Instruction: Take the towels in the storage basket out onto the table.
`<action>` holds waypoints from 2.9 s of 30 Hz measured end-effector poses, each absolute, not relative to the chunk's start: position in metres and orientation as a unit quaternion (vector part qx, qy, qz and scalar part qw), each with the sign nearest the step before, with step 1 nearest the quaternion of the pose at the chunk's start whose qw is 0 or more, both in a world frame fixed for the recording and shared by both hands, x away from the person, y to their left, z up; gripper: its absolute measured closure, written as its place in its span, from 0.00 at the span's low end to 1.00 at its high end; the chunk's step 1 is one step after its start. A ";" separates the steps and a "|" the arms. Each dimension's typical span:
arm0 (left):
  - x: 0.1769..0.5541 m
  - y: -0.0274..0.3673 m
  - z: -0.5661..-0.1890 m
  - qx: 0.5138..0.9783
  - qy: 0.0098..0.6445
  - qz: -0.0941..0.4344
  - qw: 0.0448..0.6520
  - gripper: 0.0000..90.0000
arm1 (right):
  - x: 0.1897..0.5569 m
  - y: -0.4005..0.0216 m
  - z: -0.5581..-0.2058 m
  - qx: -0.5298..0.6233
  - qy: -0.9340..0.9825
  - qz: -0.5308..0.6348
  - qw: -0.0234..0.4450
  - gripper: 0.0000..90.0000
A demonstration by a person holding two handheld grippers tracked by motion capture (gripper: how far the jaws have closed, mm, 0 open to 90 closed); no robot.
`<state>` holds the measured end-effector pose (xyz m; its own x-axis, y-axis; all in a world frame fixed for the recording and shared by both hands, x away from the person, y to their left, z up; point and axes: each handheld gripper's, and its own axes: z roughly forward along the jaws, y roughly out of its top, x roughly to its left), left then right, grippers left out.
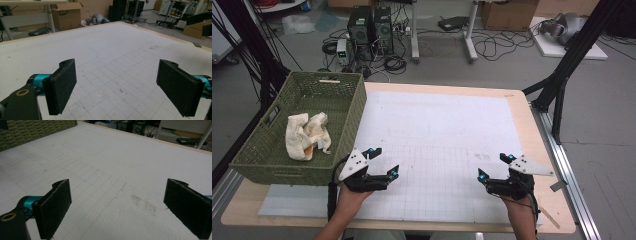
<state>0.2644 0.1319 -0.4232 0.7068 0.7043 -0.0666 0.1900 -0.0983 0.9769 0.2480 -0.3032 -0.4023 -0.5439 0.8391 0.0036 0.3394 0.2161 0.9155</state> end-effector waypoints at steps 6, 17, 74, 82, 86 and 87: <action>0.263 0.130 -0.424 0.706 0.323 0.215 0.592 0.19 | 0.252 -0.304 -0.406 0.401 0.736 0.486 0.250 0.08; 0.261 0.125 -0.424 0.714 0.312 0.208 0.591 0.19 | 0.251 -0.304 -0.406 0.398 0.741 0.481 0.247 0.08; 0.342 0.322 -0.331 0.647 0.496 0.294 0.500 0.18 | 0.259 -0.298 -0.411 0.405 0.748 0.472 0.234 0.08; 0.362 0.331 -0.352 0.662 0.554 0.284 0.417 0.19 | 0.259 -0.299 -0.411 0.405 0.748 0.471 0.235 0.08; 0.369 0.335 -0.363 0.664 0.591 0.267 0.373 0.24 | 0.259 -0.299 -0.411 0.404 0.749 0.470 0.234 0.08; 0.372 0.336 -0.366 0.663 0.605 0.263 0.354 0.24 | 0.259 -0.300 -0.411 0.406 0.748 0.470 0.232 0.08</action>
<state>0.3719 0.3358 -0.3659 0.1290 0.9885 -0.0791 0.6157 -0.0173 0.7878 0.2589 -0.2995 -0.4113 -0.5622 0.8263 0.0343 0.3893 0.2279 0.8925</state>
